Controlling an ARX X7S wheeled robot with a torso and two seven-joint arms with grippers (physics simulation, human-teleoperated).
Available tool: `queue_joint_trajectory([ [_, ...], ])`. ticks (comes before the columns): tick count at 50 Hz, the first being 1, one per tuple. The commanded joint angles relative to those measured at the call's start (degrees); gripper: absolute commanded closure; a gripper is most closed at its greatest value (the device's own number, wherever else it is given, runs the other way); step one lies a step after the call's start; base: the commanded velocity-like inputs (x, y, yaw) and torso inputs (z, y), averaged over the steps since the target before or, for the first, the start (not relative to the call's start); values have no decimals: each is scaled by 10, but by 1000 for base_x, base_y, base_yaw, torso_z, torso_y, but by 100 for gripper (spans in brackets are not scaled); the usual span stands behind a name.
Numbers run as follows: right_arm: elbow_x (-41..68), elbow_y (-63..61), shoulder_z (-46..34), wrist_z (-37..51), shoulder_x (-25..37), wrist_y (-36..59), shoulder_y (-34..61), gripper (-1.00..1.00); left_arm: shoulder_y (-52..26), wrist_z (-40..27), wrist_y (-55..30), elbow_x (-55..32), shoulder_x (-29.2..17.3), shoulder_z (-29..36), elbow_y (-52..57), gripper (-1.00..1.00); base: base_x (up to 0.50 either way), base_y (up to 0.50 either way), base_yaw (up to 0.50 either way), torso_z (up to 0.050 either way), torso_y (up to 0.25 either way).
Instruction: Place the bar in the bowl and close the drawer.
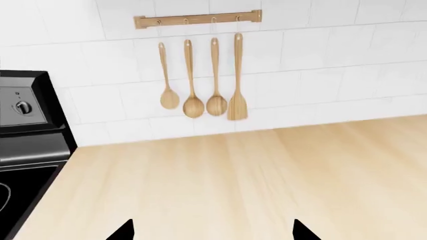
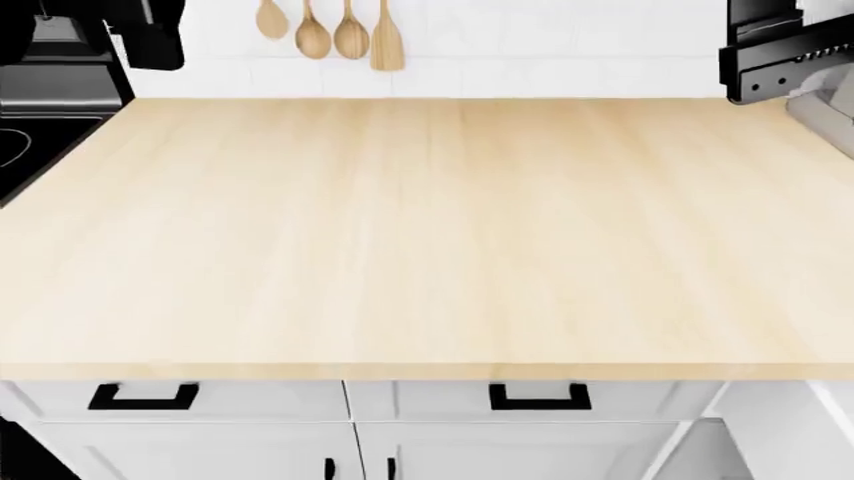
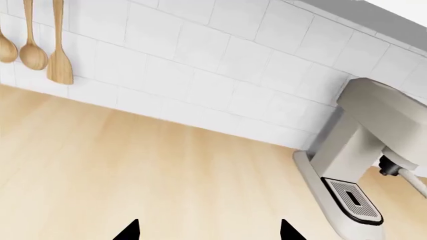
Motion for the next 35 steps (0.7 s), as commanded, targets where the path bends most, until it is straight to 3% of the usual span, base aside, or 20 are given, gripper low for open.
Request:
queue_joint_trajectory([
  [1,-9,-20,6,-19,14,-23,-40,-100,31,1,15,-8,-9,-1,23,-100,500,238,0,0,0],
  [5,16,-46,9,-7,35,-46,-74,-100,66,-9,30,-39,-22,-10,58,-100,450,239,0,0,0],
  [12,53,-106,17,-1,69,-93,-150,-100,138,-14,50,-75,-37,-19,127,-100,6,2,0,0,2],
  [35,7,-283,56,-75,115,-183,-335,-100,336,27,110,-131,-87,-93,287,-100,-3,0,-42,0,0],
])
